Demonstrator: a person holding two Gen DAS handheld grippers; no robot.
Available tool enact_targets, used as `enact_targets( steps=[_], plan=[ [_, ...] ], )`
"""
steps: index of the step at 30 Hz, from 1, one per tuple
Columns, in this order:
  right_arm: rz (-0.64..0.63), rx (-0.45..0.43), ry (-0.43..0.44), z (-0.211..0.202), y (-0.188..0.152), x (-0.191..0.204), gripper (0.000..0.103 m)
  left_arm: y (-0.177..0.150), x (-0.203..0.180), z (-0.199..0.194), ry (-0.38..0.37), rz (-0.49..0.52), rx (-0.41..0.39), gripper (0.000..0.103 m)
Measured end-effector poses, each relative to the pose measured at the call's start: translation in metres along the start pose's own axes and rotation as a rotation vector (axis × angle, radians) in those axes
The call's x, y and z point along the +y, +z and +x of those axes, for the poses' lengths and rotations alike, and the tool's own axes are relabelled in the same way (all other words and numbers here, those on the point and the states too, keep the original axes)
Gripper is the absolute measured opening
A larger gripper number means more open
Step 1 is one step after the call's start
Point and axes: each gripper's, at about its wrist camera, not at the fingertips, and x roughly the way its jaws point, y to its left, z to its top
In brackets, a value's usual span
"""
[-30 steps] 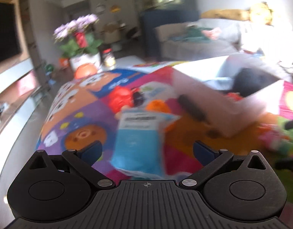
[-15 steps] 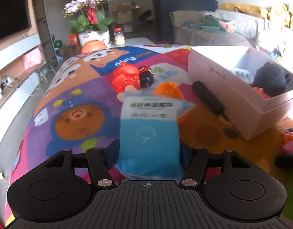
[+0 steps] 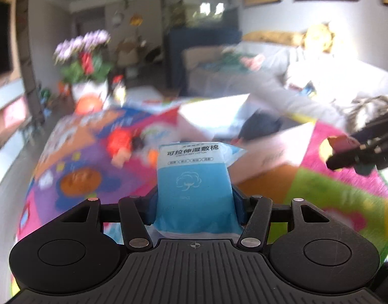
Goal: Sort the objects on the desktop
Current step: 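Carry both items to the box and open both tools inside it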
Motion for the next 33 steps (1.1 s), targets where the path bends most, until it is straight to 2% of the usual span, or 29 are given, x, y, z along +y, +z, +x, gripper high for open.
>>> enact_targets(
  steps=[3,8,9,10,12,14,15,19,23,26,28,31,33],
  plan=[
    [-0.002,-0.099,-0.047,-0.027,0.010,-0.008,0.048,0.028,-0.016,0.014,-0.017,0.029,-0.046,0.061],
    [0.018,-0.175,-0.084,-0.038,0.020,-0.020,0.048,0.072,-0.037,0.083,-0.007,-0.035,-0.058,0.062],
    [0.021,-0.178,-0.086,-0.036,0.022,-0.022,0.048,0.080,-0.042,0.099,0.011,-0.044,-0.082,0.065],
    [0.024,-0.181,-0.090,-0.034,0.025,-0.024,0.048,0.084,-0.045,0.112,0.022,-0.043,-0.086,0.074],
    [0.024,-0.180,-0.105,-0.030,0.029,-0.028,0.048,0.086,-0.049,0.132,0.000,-0.035,-0.050,0.083],
    [0.021,-0.183,-0.132,-0.028,0.033,-0.033,0.048,0.074,-0.051,0.132,-0.040,-0.028,-0.033,0.089],
    [0.019,-0.184,-0.143,-0.027,0.035,-0.037,0.048,0.066,-0.049,0.128,-0.046,-0.021,-0.034,0.096],
    [0.000,-0.197,-0.172,-0.015,0.056,-0.051,0.048,0.028,-0.037,0.109,-0.032,-0.034,-0.015,0.096],
    [-0.072,-0.231,-0.236,0.027,0.098,-0.056,0.048,0.004,-0.019,0.097,-0.002,-0.056,0.023,0.097],
    [-0.089,-0.185,-0.248,0.072,0.129,-0.063,0.049,-0.009,-0.004,0.088,0.040,-0.054,0.032,0.100],
    [-0.061,-0.142,-0.246,0.094,0.142,-0.069,0.063,-0.013,0.008,0.083,0.043,-0.079,0.043,0.100],
    [-0.024,-0.138,-0.249,0.110,0.151,-0.073,0.065,-0.021,0.025,0.079,0.066,-0.118,0.054,0.101],
    [-0.008,-0.125,-0.219,0.118,0.152,-0.070,0.063,-0.026,0.033,0.078,0.085,-0.143,0.059,0.101]
  ],
)
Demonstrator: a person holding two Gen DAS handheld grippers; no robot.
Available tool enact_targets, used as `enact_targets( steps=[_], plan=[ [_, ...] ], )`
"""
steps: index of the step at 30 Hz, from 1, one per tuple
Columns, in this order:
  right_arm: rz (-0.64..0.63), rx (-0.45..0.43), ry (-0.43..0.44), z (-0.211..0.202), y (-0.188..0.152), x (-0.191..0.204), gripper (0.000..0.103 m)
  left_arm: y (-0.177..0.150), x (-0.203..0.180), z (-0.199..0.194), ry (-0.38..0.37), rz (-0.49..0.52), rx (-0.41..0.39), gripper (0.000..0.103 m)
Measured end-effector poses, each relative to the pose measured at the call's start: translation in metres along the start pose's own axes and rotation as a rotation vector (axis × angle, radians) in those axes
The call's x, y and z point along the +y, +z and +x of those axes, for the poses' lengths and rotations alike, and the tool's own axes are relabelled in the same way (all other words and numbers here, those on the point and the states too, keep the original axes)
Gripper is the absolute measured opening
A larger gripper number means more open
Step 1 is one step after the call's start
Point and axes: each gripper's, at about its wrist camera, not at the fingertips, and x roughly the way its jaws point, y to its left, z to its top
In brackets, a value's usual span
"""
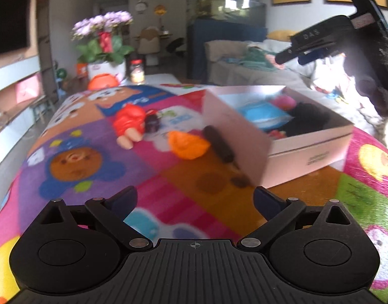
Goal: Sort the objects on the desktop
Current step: 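Move the right tool to the orange cup and close on it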
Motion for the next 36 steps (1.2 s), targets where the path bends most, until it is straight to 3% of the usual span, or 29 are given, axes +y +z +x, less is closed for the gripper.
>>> enact_targets(
  steps=[4,8,11,14,17,23,26,29,32,36],
  plan=[
    [-0.044,0.098,0.101,0.018,-0.010,0.023,0.051,-0.005,0.009,0.006,0.039,-0.050,0.026,0.101],
    [-0.142,0.220,0.068,0.045,-0.031,0.055,0.049,-0.008,0.018,0.010,0.110,-0.074,0.067,0.101],
    [-0.187,0.143,0.034,0.032,-0.020,0.072,0.049,-0.009,0.029,0.010,0.128,-0.121,0.085,0.103],
    [-0.182,0.087,0.148,0.015,0.000,0.093,0.059,-0.010,0.036,0.016,0.119,-0.166,0.117,0.103],
    [-0.223,0.142,0.236,0.027,0.006,0.130,0.067,-0.010,0.033,0.017,0.133,-0.146,0.122,0.103],
    [-0.298,0.326,0.212,0.091,-0.008,0.193,0.066,-0.010,0.026,0.021,0.157,-0.110,0.137,0.103],
    [-0.292,0.405,0.150,0.113,-0.013,0.198,0.064,-0.010,0.026,0.021,0.155,-0.111,0.136,0.103],
    [-0.352,0.414,0.130,0.117,-0.019,0.199,0.039,-0.010,0.026,0.020,0.151,-0.115,0.134,0.103],
    [-0.364,0.419,0.164,0.100,-0.026,0.195,0.040,-0.010,0.027,0.019,0.147,-0.119,0.132,0.103],
    [-0.342,0.361,0.208,0.062,-0.029,0.183,0.040,-0.010,0.026,0.019,0.148,-0.119,0.132,0.103]
  ],
)
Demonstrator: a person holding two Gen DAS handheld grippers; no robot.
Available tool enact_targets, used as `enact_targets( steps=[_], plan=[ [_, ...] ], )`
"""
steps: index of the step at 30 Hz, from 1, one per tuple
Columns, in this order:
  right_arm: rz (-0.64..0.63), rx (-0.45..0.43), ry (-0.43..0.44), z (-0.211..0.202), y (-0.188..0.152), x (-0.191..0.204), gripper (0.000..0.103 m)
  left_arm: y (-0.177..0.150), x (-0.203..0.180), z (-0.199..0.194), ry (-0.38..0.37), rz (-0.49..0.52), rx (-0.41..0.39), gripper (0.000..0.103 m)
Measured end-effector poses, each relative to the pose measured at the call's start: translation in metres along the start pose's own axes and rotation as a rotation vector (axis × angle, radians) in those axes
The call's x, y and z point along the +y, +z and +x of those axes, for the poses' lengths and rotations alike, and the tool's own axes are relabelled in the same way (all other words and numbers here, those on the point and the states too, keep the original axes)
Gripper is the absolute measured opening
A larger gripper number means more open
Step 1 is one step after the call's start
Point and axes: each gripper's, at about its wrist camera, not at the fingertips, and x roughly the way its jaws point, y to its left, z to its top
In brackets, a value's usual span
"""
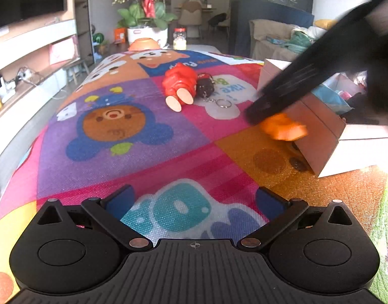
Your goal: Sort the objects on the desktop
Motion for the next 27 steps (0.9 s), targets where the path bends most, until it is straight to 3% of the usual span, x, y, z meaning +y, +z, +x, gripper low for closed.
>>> enact_targets(
  steps=[4,7,10,14,17,19,23,25,27],
  plan=[
    [0.059,-0.091,0.107,-0.062,-0.033,-0.007,0.040,0.000,0.001,0.000,0.001,0.001,0.001,0.103],
    [0.054,-0.117,0.129,-0.094,-0.069,-0.005,0.040,0.000,0.000,0.001,0.006,0.009,0.006,0.103],
    [0.053,-0.088,0.133,-0.102,-0.106,-0.003,0.040,0.001,-0.002,0.001,0.012,0.017,0.010,0.103],
    [0.071,-0.079,0.064,-0.090,-0.139,-0.006,0.040,0.001,-0.001,0.002,0.005,0.015,0.016,0.103],
    [0.125,-0.120,0.047,-0.085,-0.153,-0.014,0.057,0.002,0.000,0.003,-0.003,0.016,0.022,0.103],
    [0.173,-0.170,0.060,-0.087,-0.161,-0.022,0.074,0.005,0.001,0.003,-0.018,0.017,0.024,0.103],
    [0.256,-0.257,0.049,-0.091,-0.185,-0.036,0.085,0.031,0.010,0.014,-0.158,-0.100,0.004,0.103],
    [0.280,-0.288,0.018,-0.091,-0.194,-0.041,0.087,0.054,0.007,0.029,-0.166,-0.111,-0.033,0.103],
    [0.305,-0.304,0.004,-0.088,-0.201,-0.045,0.087,0.077,-0.005,0.048,-0.119,-0.045,-0.094,0.103]
  ],
)
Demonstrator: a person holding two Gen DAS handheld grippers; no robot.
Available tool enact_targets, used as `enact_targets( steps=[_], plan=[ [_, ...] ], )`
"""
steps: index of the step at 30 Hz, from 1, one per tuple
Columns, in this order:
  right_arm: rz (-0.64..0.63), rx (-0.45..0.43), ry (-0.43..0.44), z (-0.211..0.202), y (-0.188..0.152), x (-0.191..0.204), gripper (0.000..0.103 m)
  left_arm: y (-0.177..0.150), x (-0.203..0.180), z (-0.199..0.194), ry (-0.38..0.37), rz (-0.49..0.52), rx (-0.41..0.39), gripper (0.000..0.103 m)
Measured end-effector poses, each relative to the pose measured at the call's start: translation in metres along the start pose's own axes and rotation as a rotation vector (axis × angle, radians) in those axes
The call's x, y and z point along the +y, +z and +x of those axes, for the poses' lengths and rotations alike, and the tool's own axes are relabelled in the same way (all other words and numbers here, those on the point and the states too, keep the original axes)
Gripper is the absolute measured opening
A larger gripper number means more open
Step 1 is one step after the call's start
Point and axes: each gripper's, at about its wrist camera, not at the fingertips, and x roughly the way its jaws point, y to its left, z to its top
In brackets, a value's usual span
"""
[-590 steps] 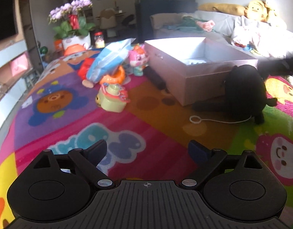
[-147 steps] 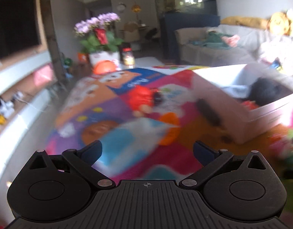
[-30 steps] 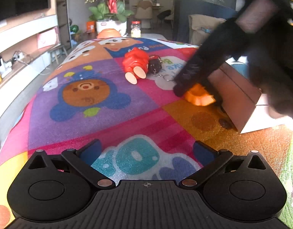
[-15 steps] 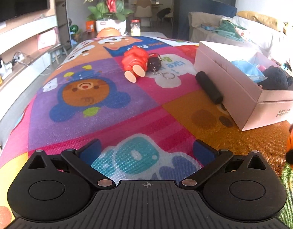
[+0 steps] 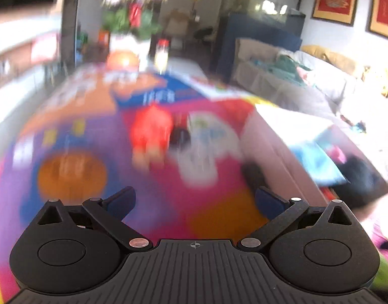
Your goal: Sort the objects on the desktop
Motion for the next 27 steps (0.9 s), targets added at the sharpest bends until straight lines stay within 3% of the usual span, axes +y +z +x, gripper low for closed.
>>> enact_targets(
  steps=[3,5,6,9,14,24,27],
  plan=[
    [0.060,-0.014,0.011,0.000,-0.009,-0.011,0.089,0.023,-0.016,0.035,0.066,0.139,-0.057,0.098],
    [0.104,-0.008,0.015,0.004,-0.017,-0.017,0.090,0.030,-0.025,0.055,0.106,0.244,-0.072,0.082],
    [0.128,0.002,0.016,0.007,-0.019,-0.020,0.090,0.032,-0.029,0.065,0.109,0.303,-0.075,0.081],
    [0.147,-0.026,0.019,0.005,-0.019,-0.023,0.097,0.030,-0.035,0.080,0.062,0.402,-0.080,0.079],
    [0.175,-0.015,0.042,0.006,-0.020,-0.029,0.099,0.014,-0.044,0.077,-0.057,0.564,-0.078,0.075],
    [0.167,-0.023,0.046,0.003,-0.022,-0.028,0.100,-0.046,-0.038,-0.007,-0.204,0.579,-0.021,0.084],
    [0.162,-0.030,0.034,0.002,-0.022,-0.025,0.100,-0.063,-0.040,-0.034,-0.255,0.559,-0.019,0.096]
  ],
)
